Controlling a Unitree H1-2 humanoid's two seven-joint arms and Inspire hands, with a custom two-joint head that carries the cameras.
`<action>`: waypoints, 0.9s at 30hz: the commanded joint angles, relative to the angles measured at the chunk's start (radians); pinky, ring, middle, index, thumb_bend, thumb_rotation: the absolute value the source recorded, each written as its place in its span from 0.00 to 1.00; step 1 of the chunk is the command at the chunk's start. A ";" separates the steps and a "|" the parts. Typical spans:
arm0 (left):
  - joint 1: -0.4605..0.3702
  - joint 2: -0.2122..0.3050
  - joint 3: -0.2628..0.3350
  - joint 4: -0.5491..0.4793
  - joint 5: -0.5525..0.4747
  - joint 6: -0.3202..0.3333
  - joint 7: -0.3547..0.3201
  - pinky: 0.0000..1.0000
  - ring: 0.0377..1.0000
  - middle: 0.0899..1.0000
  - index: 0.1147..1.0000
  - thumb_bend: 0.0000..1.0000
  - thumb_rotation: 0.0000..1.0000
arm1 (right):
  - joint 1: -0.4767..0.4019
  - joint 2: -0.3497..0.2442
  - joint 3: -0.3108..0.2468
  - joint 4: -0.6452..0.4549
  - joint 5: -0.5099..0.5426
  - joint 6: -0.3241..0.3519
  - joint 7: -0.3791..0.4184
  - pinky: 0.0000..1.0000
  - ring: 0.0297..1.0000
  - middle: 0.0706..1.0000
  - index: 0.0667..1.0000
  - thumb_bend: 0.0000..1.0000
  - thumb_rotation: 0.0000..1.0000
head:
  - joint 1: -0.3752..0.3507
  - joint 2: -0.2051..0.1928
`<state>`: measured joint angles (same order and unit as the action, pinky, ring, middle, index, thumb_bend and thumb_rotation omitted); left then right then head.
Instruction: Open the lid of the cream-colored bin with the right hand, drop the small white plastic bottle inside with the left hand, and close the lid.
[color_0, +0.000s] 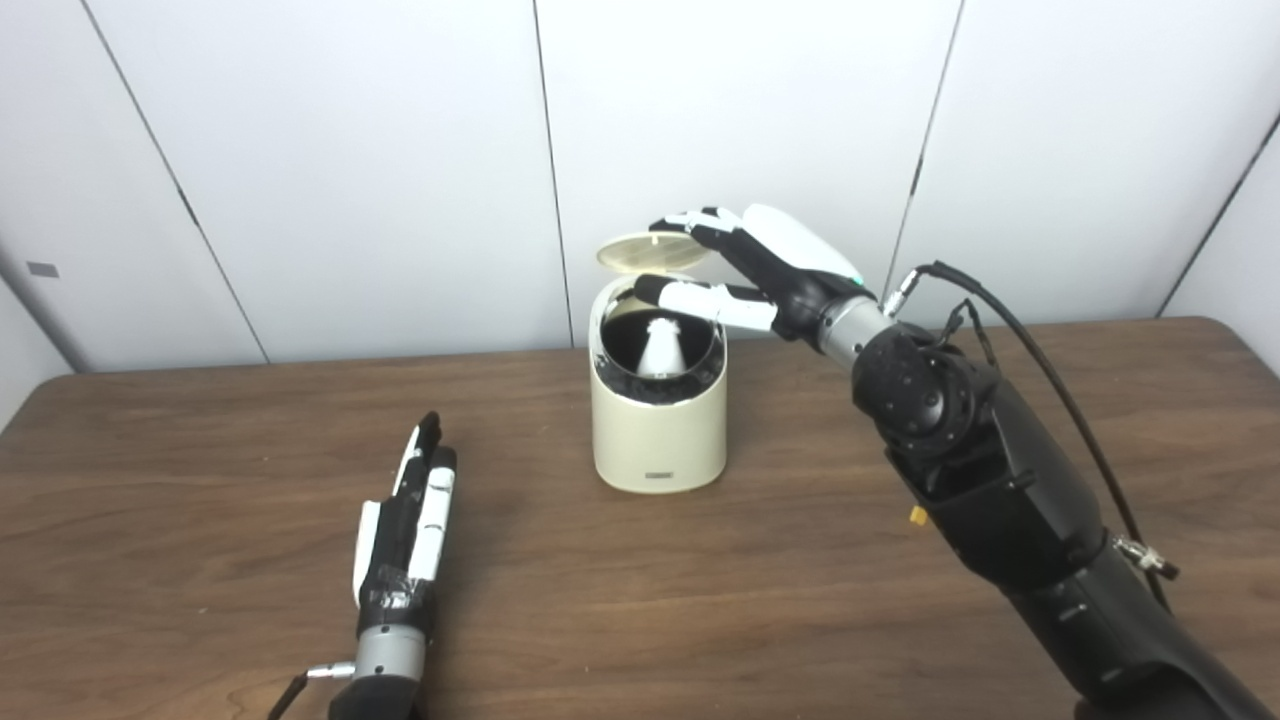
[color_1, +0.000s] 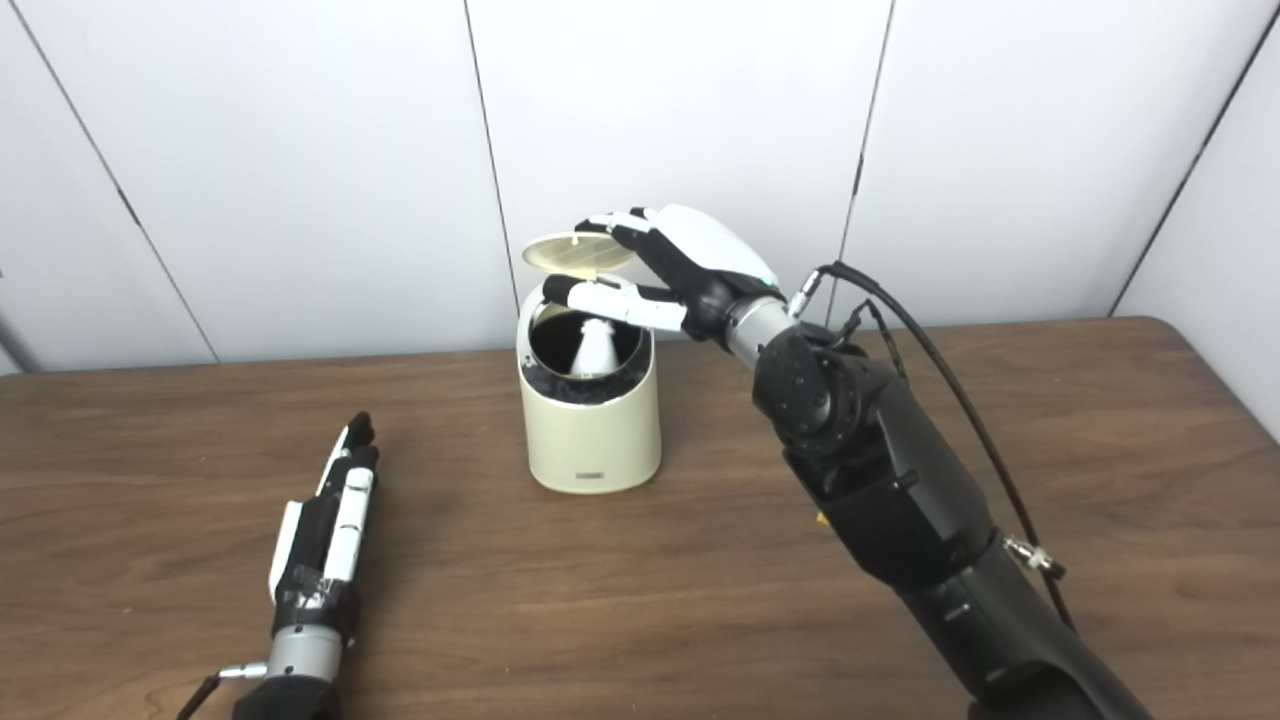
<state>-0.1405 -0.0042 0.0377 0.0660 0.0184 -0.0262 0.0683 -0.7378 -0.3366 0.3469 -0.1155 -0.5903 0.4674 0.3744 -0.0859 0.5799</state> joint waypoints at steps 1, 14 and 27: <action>-0.005 -0.013 -0.002 0.007 -0.030 -0.001 -0.017 1.00 1.00 1.00 1.00 0.50 0.86 | -0.032 -0.019 -0.011 -0.043 -0.021 -0.015 0.003 1.00 1.00 0.93 0.87 0.71 1.00 | 0.000 0.001; -0.008 -0.017 -0.001 0.011 -0.028 0.004 0.000 1.00 0.99 1.00 1.00 0.50 0.85 | 0.038 -0.060 0.005 -0.109 -0.055 -0.024 0.066 0.99 1.00 0.95 0.87 0.68 0.99 | 0.010 0.006; -0.014 -0.021 -0.011 0.025 -0.011 -0.011 0.006 1.00 1.00 1.00 1.00 0.53 0.86 | 0.092 -0.051 0.076 -0.100 -0.148 -0.141 0.060 1.00 1.00 0.94 0.87 0.66 1.00 | 0.022 0.006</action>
<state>-0.1409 -0.0130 0.0380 0.0811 -0.0030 -0.0450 0.0734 -0.6307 -0.3849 0.4133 -0.1995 -0.7248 0.3754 0.4352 -0.0629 0.5844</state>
